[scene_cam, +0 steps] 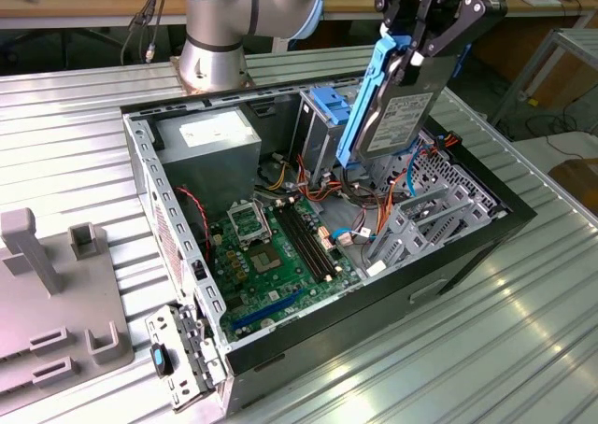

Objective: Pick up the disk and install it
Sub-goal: 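Insert the disk into the insertion slot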

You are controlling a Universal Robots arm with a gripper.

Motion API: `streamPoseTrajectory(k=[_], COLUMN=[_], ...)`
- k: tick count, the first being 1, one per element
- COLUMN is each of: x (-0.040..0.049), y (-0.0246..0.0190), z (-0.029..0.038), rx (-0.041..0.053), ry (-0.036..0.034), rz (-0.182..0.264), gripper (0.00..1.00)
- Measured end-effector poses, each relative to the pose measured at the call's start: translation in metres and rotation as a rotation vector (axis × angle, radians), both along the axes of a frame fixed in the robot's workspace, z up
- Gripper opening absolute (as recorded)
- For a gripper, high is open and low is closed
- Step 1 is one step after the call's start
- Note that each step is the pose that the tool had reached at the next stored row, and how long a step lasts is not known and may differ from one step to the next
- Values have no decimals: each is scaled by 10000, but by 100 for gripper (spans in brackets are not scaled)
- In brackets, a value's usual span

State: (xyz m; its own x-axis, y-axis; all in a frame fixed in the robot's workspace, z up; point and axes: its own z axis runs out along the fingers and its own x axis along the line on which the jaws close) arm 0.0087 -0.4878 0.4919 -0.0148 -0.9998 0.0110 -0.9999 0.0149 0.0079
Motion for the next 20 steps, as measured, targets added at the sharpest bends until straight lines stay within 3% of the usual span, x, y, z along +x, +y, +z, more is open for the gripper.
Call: streamPoseTrajectory(k=[15,20], x=[11,24], y=[0,0], z=[-7,-32], rx=[32,33], ry=[-1,-39], rz=[0,0], gripper=[37,37])
